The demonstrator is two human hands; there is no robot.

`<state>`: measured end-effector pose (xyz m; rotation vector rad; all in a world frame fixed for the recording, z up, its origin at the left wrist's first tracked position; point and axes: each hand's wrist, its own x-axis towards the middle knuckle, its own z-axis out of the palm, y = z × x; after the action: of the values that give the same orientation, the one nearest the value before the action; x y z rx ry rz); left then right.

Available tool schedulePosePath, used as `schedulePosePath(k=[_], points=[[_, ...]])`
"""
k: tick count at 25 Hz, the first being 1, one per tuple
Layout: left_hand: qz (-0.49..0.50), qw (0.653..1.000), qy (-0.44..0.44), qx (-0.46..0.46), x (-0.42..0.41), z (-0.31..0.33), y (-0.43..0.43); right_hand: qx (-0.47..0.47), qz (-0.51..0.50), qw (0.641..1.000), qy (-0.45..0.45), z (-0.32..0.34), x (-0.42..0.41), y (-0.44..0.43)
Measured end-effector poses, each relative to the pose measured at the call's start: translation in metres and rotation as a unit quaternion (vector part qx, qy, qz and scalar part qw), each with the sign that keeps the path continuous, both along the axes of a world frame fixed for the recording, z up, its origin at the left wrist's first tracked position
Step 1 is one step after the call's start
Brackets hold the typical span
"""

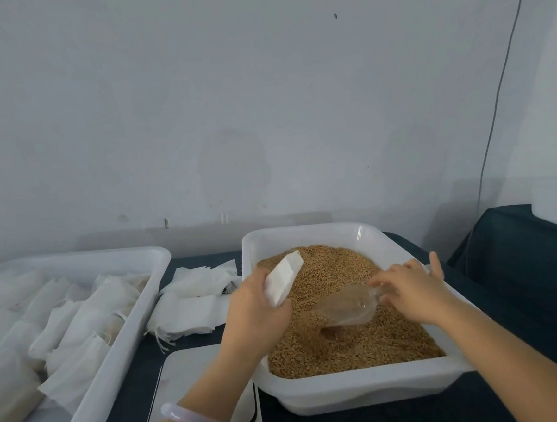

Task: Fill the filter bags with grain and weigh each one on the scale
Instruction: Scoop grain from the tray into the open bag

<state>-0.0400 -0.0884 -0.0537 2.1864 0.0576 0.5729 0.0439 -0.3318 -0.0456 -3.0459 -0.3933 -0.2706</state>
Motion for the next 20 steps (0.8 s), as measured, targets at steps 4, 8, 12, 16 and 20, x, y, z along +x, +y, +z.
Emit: schedulePosePath(k=[4,8,12,16,20], points=[[0.033,0.998,-0.050,0.031,0.002,-0.001,0.000,0.087,0.016,0.995,0.040,0.006,-0.003,-0.014],[0.042,0.997,-0.030,0.064,0.005,-0.005,0.000,0.154,0.059,0.985,0.056,0.021,-0.014,-0.024],[0.054,0.997,-0.006,0.054,0.006,-0.004,0.001,0.259,0.104,0.958,0.064,0.050,-0.022,-0.028],[0.052,0.998,-0.009,0.040,0.005,-0.004,0.001,0.258,0.127,0.956,0.064,0.075,-0.027,-0.019],[0.051,0.998,-0.018,0.029,0.004,-0.005,0.001,0.183,0.132,0.973,0.040,0.088,-0.032,-0.008]])
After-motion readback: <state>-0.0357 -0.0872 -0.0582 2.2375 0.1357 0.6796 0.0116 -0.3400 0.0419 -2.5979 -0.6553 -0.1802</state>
